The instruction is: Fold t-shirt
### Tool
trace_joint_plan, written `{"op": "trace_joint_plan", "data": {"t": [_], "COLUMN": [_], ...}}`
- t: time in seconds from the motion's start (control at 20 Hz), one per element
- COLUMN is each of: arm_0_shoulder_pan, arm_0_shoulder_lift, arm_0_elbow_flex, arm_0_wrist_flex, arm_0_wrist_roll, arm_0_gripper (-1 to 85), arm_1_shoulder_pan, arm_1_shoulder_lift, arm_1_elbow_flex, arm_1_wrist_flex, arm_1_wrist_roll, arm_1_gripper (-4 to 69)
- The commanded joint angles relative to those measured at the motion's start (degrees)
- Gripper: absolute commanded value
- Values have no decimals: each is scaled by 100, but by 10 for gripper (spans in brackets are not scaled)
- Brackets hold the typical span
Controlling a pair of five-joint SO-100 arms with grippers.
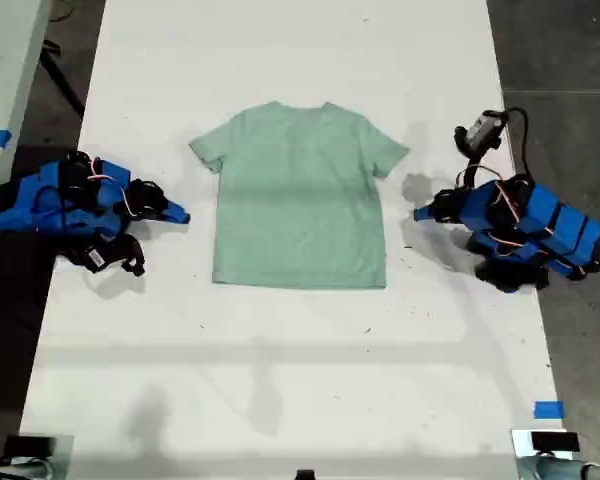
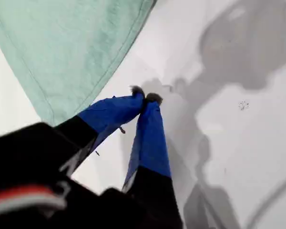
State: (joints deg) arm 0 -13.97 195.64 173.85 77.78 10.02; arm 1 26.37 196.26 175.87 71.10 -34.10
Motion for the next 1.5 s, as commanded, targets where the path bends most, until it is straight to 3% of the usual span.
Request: {"op": "trace_joint_plan", "data": {"t": [0.0, 0.2, 0.55, 0.65, 0.75, 0.9, 1.15, 1.45], "arm_0_shoulder_pan": [404, 360, 176, 9, 53, 79, -545, -1573], "arm_0_shoulder_lift": [44, 44, 44, 44, 44, -79, -2188, -4781], "arm_0_elbow_flex": [-53, -44, -53, -158, -290, -492, -2197, -3981], "arm_0_wrist_flex": [35, 35, 35, 53, -211, -360, -211, -53], "arm_0_wrist_roll": [-9, -9, -44, -53, -316, -773, -721, 53], "arm_0_gripper": [0, 0, 5, 48, 0, 0, 0, 0], "arm_1_shoulder_pan": [817, 817, 738, 703, 650, 272, 835, 1723], "arm_1_shoulder_lift": [35, 35, 35, 44, 44, -158, -2338, -5019], "arm_1_elbow_flex": [-53, -53, -53, -79, -316, -853, -2637, -4957], "arm_1_wrist_flex": [-79, -79, -88, -97, -9, -88, -255, -246], "arm_1_wrist_roll": [1257, 1257, 2646, 2575, 2593, 2733, 1819, 448], "arm_1_gripper": [27, 27, 3, -10, -10, -10, -10, 22]}}
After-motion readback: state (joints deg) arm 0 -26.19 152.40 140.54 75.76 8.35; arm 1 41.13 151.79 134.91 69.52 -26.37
